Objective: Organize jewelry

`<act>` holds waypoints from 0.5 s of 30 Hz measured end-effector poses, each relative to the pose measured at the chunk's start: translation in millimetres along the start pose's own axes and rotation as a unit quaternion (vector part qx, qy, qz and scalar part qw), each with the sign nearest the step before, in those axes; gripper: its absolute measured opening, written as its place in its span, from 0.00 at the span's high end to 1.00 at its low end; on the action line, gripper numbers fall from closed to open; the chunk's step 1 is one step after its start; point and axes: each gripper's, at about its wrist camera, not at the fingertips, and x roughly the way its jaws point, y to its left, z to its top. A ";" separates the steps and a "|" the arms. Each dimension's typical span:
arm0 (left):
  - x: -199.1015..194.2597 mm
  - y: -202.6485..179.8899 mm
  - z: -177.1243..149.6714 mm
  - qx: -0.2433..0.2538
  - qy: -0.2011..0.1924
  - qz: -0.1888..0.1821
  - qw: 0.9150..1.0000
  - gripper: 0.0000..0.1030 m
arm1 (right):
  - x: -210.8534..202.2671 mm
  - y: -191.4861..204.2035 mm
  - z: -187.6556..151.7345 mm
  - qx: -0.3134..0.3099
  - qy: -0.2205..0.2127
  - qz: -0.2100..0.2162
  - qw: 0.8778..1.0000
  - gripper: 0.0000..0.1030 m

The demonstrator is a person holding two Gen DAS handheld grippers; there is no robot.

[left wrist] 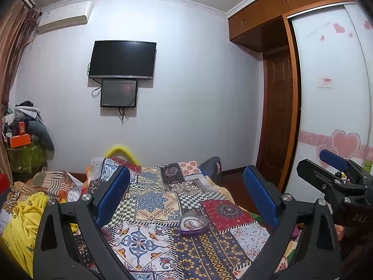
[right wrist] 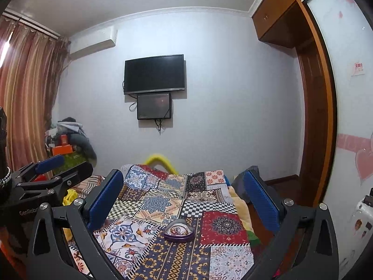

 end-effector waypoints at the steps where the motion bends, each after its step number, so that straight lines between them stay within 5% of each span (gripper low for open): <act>1: 0.3 0.0 -0.1 0.000 0.001 0.000 1.000 0.04 | 0.3 0.0 0.8 0.000 0.001 0.000 1.000 0.01; 15: 5.7 0.9 -4.9 -0.004 0.011 0.003 1.000 0.04 | 0.9 -0.8 3.5 0.001 0.010 0.001 1.000 0.01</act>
